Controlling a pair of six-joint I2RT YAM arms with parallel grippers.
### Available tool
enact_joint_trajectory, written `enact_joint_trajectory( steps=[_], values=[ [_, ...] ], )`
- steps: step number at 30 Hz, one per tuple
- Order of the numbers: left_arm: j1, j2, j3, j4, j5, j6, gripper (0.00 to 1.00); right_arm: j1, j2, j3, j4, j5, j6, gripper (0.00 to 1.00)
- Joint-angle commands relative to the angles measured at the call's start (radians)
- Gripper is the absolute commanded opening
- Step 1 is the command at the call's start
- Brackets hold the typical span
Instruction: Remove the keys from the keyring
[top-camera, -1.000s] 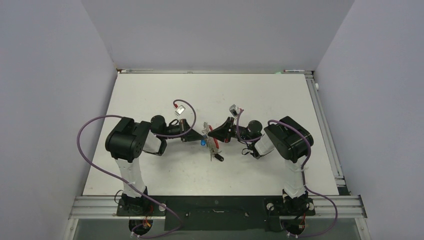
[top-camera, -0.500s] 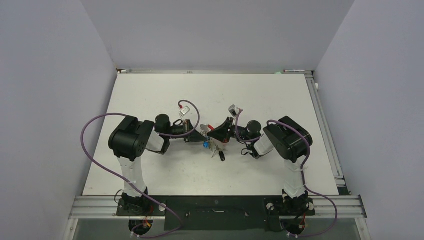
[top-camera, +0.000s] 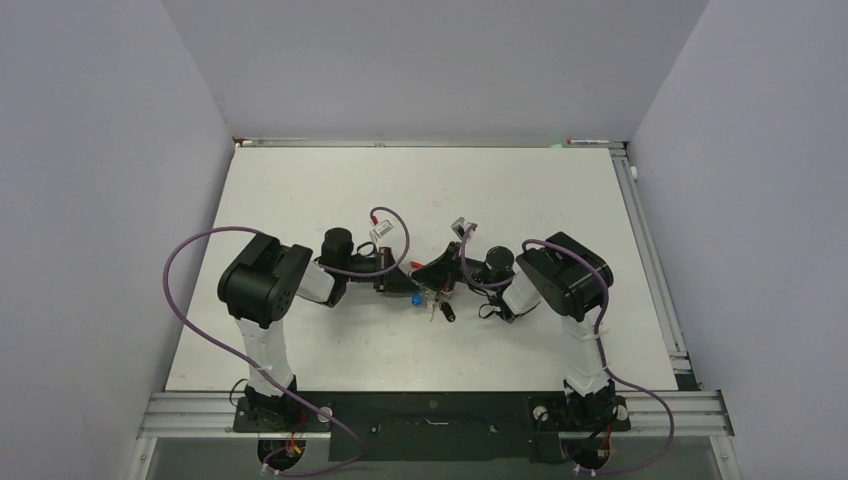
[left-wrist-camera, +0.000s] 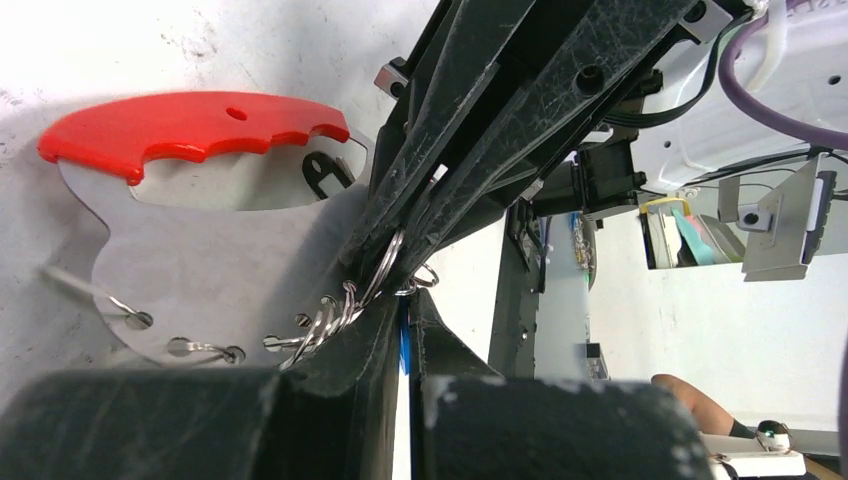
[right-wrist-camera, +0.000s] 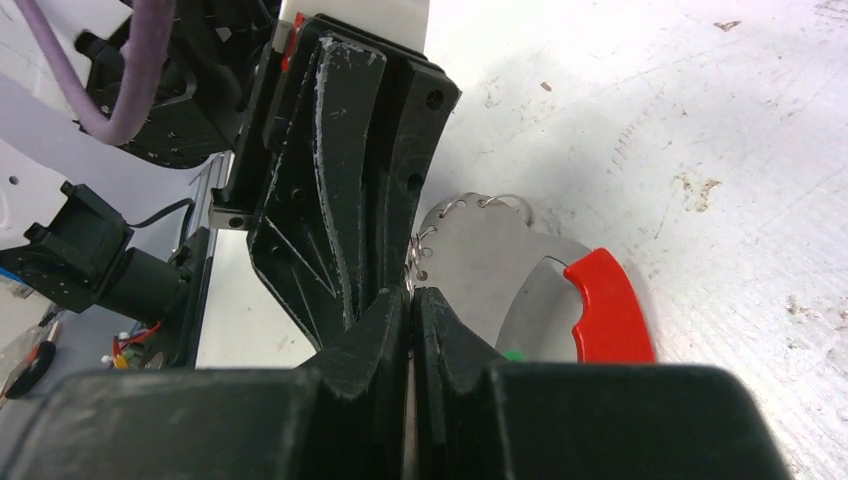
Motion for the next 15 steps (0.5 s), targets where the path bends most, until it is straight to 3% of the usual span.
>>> enact_joint_trajectory(
  steps=[1, 4, 7, 15],
  values=[
    [-0.025, -0.046, 0.024, -0.077, 0.004, 0.078, 0.0, 0.027, 0.002, 0.043, 0.326, 0.035, 0.046, 0.05],
    [0.025, -0.058, -0.008, -0.004, 0.014, 0.018, 0.0, 0.002, -0.004, 0.041, 0.326, 0.038, 0.047, 0.05],
    [0.075, -0.095, -0.032, -0.029, 0.021, 0.032, 0.0, -0.033, -0.006, 0.048, 0.326, 0.04, 0.054, 0.05],
    [0.105, -0.232, -0.065, -0.304, 0.0, 0.222, 0.0, -0.089, -0.023, 0.054, 0.327, 0.031, 0.061, 0.05]
  ],
)
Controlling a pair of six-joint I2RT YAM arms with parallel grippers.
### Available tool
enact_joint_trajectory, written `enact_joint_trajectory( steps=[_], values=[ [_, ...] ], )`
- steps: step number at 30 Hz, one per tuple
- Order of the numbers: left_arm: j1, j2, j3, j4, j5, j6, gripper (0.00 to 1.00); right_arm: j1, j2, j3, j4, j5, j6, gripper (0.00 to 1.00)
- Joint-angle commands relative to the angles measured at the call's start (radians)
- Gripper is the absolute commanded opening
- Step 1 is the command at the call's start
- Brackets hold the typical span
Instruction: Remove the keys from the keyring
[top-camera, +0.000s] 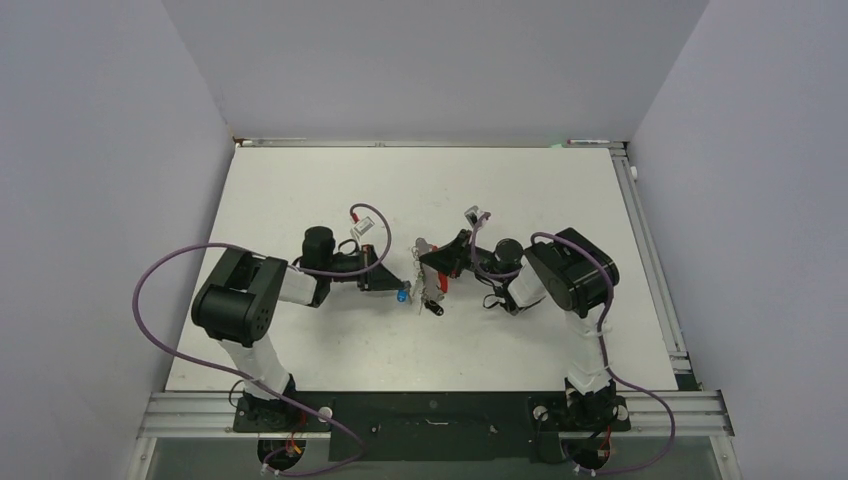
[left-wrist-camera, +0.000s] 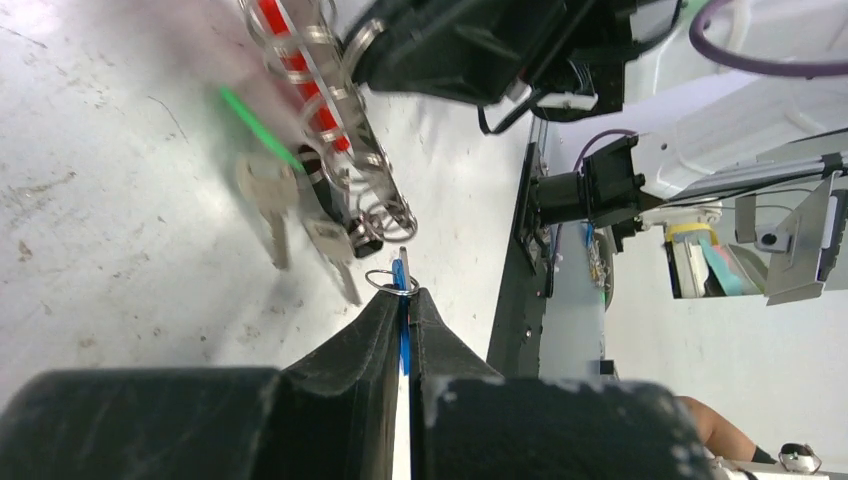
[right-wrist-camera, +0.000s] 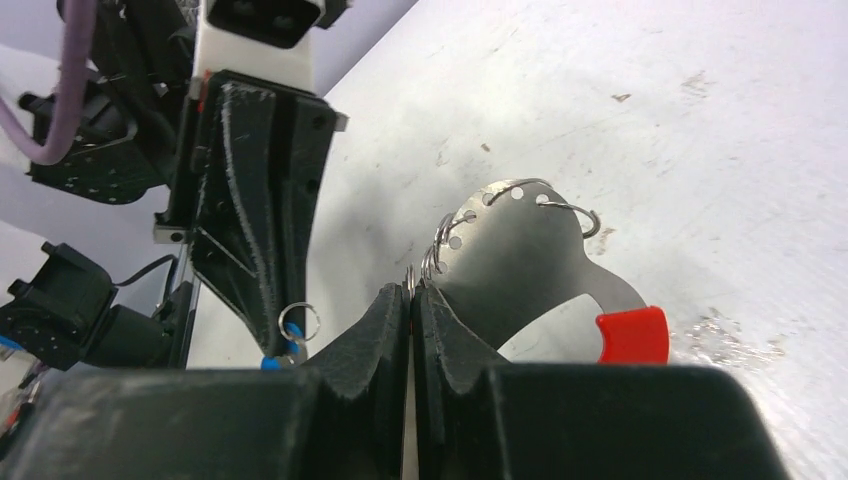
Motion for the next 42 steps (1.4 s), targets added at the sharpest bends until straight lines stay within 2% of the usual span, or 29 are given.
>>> enact_joint_trajectory(
  steps=[1, 5, 11, 15, 21, 27, 36, 40, 42],
  values=[
    [0.012, -0.1, -0.001, -0.182, -0.004, 0.155, 0.0, -0.023, -0.035, 0.021, 0.304, 0.005, 0.018, 0.05],
    [0.045, -0.149, 0.014, -0.259, -0.014, 0.19, 0.0, -0.033, -0.048, 0.008, 0.304, -0.004, 0.021, 0.05],
    [0.104, -0.288, 0.144, -0.719, -0.141, 0.484, 0.0, -0.041, -0.071, -0.011, 0.305, -0.036, 0.016, 0.05],
    [0.148, -0.302, 0.331, -1.164, -0.348, 0.789, 0.0, -0.042, -0.085, -0.017, 0.308, -0.057, 0.017, 0.05],
    [0.358, -0.234, 0.456, -1.404, -0.374, 1.009, 0.0, -0.042, -0.091, -0.022, 0.302, -0.072, 0.026, 0.05],
    [0.502, -0.123, 0.558, -1.506, -0.391, 1.114, 0.0, -0.037, -0.094, -0.032, 0.29, -0.071, 0.031, 0.05],
    [0.566, 0.01, 0.604, -1.5, -0.481, 1.161, 0.0, -0.029, -0.091, -0.038, 0.27, -0.065, 0.025, 0.05],
    [0.57, 0.026, 0.604, -1.455, -0.529, 1.146, 0.12, -0.027, -0.093, -0.036, 0.251, -0.066, 0.013, 0.05],
    [0.569, 0.027, 0.607, -1.447, -0.538, 1.143, 0.23, -0.025, -0.093, -0.035, 0.241, -0.066, 0.007, 0.05]
  ],
)
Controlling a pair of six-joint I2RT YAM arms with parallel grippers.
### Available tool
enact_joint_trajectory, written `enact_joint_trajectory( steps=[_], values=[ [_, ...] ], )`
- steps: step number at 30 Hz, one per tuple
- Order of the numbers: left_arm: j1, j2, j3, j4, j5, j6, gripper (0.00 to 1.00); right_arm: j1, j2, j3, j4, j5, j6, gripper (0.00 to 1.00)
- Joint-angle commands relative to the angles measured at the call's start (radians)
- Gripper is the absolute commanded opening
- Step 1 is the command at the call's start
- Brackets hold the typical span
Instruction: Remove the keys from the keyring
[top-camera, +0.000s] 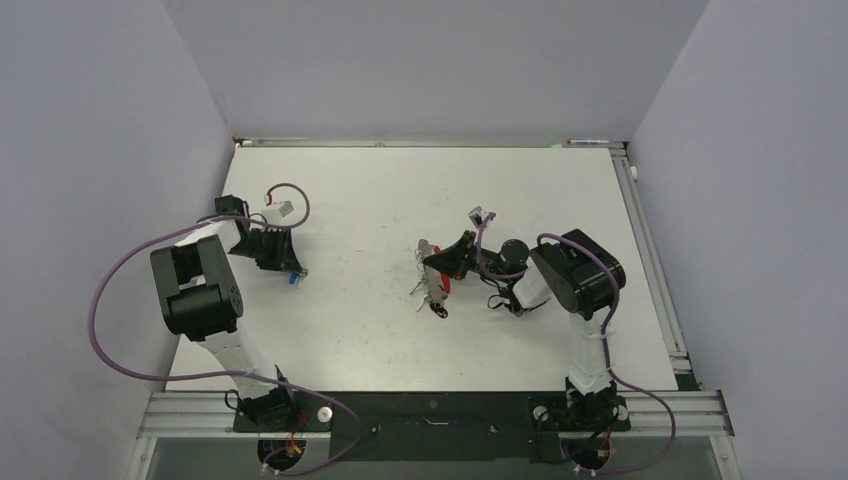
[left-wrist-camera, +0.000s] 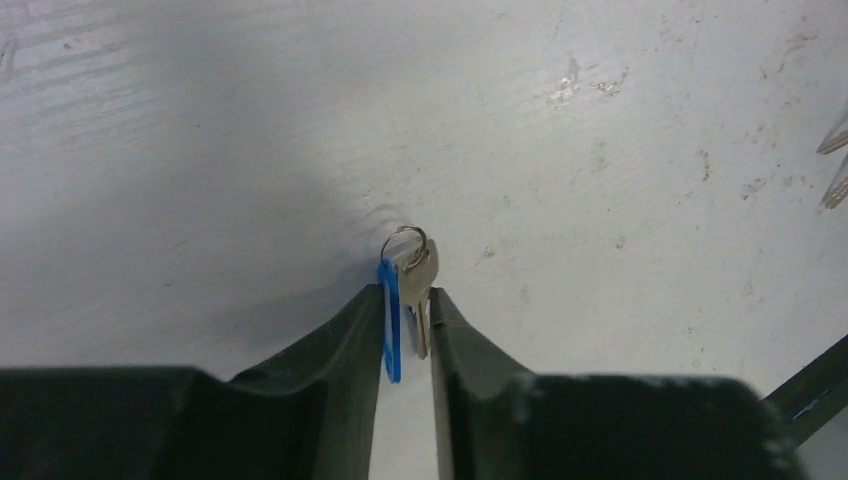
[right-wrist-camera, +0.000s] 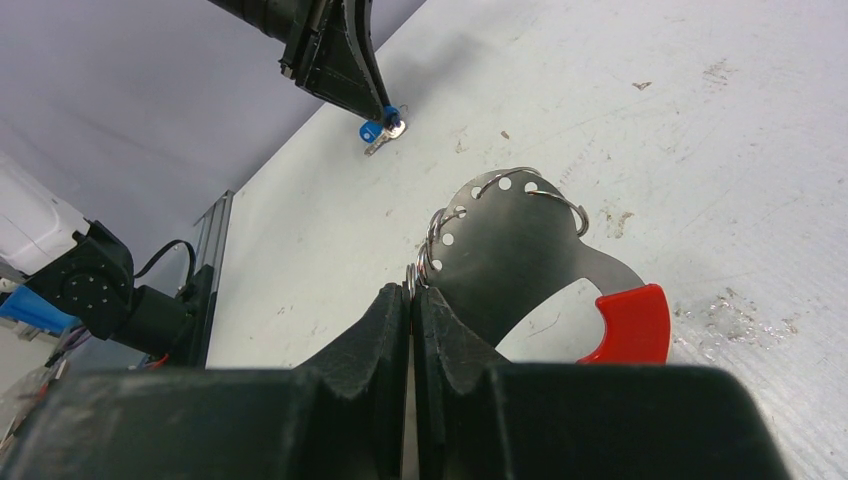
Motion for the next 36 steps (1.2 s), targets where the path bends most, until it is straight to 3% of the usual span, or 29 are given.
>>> enact_joint_trajectory(
  steps=[1, 6, 13, 20, 25, 31, 36],
  values=[
    [0.008, 0.002, 0.045, 0.034, -0.045, 0.016, 0.27, 0.011, -0.055, 0.003, 0.227, -0.012, -0.012, 0.05],
    [0.007, -0.03, 0.052, 0.025, -0.05, 0.021, 0.45, 0.014, -0.048, 0.002, 0.227, -0.014, -0.014, 0.05],
    [-0.071, -0.207, 0.046, 0.053, -0.019, -0.01, 0.79, 0.033, -0.048, 0.011, 0.234, -0.038, -0.017, 0.05],
    [-0.314, -0.32, 0.05, 0.09, 0.018, -0.14, 0.84, 0.053, -0.049, 0.021, 0.141, -0.049, -0.084, 0.05],
    [-0.405, -0.33, 0.044, 0.162, 0.019, -0.226, 0.87, 0.067, -0.101, 0.041, -0.16, -0.008, -0.266, 0.05],
    [-0.464, -0.229, 0.04, 0.271, 0.119, -0.357, 0.86, 0.105, -0.161, 0.089, -0.517, 0.017, -0.495, 0.05],
    [-0.513, -0.159, -0.006, 0.45, 0.162, -0.49, 0.85, 0.113, -0.184, 0.118, -0.713, 0.046, -0.635, 0.05]
  ],
)
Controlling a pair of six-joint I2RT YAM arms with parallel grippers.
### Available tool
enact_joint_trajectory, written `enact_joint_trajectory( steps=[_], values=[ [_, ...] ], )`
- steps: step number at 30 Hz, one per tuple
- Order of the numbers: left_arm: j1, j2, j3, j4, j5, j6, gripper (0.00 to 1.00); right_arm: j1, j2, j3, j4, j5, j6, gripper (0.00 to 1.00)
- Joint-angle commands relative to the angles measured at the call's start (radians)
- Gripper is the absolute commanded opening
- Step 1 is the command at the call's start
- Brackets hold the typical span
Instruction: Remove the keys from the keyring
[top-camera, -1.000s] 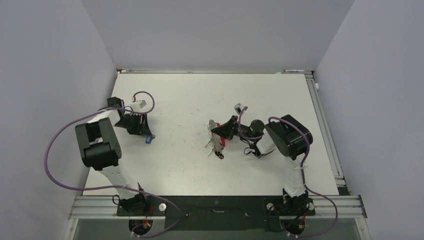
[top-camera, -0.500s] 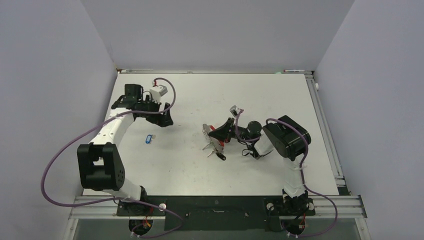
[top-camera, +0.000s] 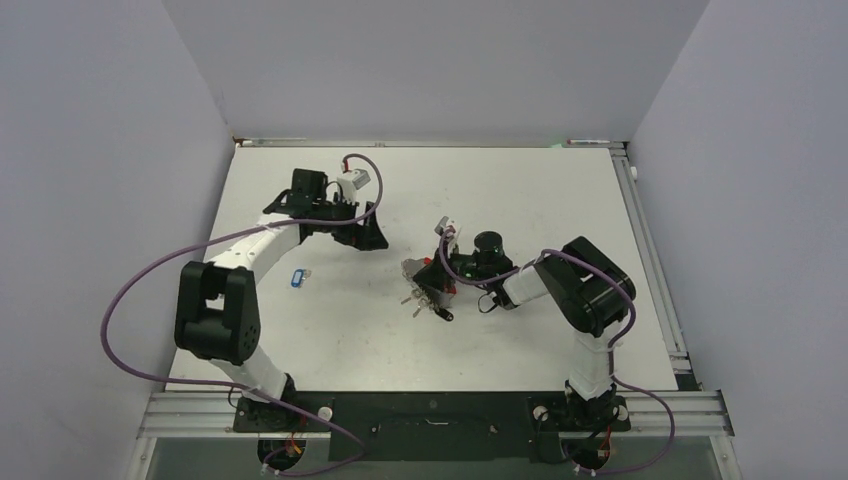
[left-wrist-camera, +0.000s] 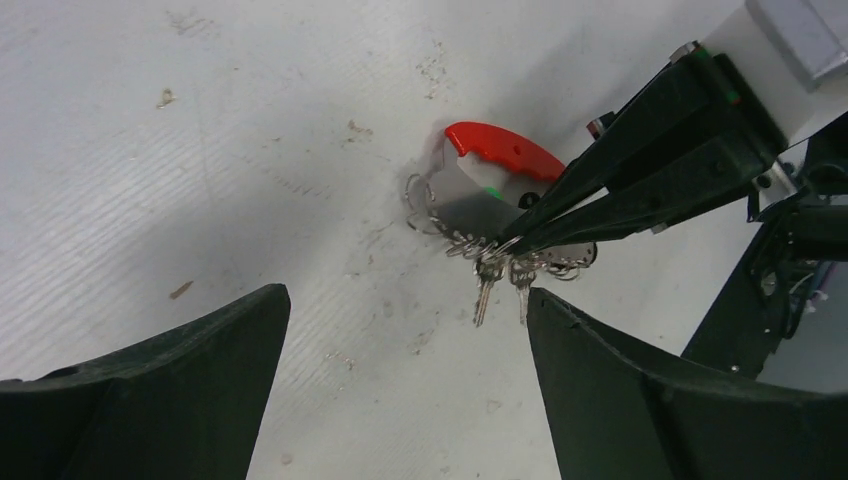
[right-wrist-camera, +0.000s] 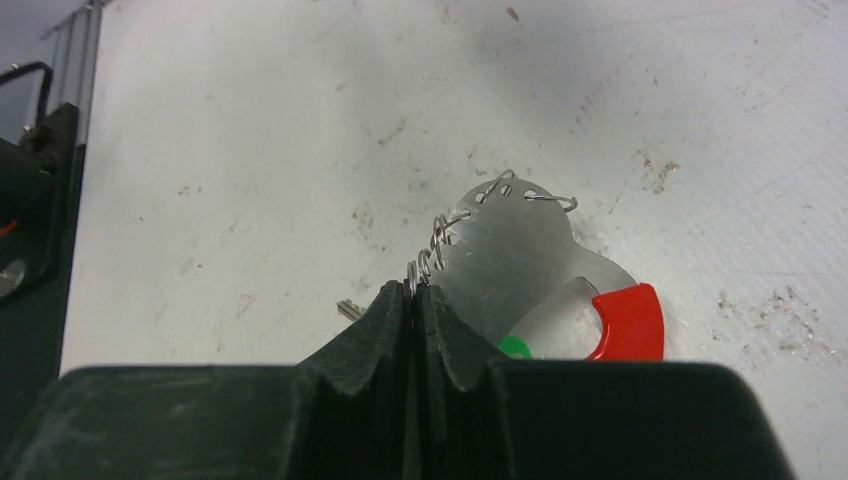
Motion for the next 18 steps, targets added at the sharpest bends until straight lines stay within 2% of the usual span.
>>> enact_joint_trajectory(
  steps=[1, 9, 13, 18],
  values=[
    [-0.047, 0.065, -0.026, 0.229, 0.082, -0.164, 0.85, 0.009, -0.065, 0.047, -0.211, 0.029, -0.193, 0.05],
    [-0.104, 0.325, -0.031, 0.45, 0.193, -0.434, 0.75, 0.039, -0.128, 0.027, -0.233, 0.017, -0.285, 0.05],
    [-0.136, 0.374, -0.052, 0.538, 0.226, -0.507, 0.7, 0.058, -0.149, 0.03, -0.262, 0.016, -0.342, 0.05],
    [-0.144, 0.411, -0.114, 0.731, 0.311, -0.673, 0.46, 0.06, -0.156, 0.04, -0.287, 0.019, -0.363, 0.05]
  ],
)
